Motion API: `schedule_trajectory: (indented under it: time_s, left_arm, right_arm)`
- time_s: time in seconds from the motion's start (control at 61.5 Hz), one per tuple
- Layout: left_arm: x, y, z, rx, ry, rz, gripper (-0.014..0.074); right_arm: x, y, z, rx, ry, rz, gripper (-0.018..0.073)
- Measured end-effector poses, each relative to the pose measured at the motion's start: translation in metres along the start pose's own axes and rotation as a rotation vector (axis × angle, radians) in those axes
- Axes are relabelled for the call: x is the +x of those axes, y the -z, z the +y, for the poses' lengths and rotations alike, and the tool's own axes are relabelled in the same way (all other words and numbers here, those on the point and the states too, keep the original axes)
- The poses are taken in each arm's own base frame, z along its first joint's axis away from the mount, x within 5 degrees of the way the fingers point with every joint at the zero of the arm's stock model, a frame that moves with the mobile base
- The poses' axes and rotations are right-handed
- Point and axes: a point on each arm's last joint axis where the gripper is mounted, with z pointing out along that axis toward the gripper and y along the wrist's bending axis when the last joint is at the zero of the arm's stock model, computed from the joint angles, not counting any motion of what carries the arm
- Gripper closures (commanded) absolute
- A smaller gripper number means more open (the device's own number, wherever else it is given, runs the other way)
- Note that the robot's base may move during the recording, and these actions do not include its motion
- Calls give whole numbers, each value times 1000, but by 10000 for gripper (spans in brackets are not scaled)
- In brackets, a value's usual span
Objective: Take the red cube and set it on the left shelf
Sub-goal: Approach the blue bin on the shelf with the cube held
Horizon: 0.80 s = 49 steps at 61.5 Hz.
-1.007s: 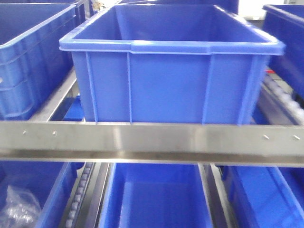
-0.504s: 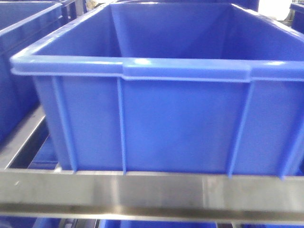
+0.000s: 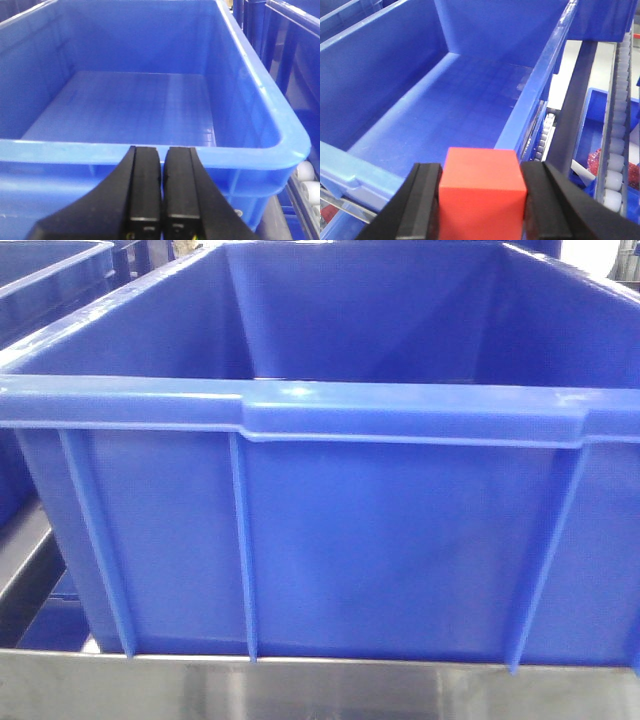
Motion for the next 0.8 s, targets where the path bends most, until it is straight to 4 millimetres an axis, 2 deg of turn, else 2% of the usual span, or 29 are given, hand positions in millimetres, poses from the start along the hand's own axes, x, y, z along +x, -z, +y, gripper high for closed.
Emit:
schedule_trajectory:
  time_s: [0.796]
  left_arm:
    - [0,0,0,0,0,0,495]
  right_arm:
    - [0,0,0,0,0,0,501]
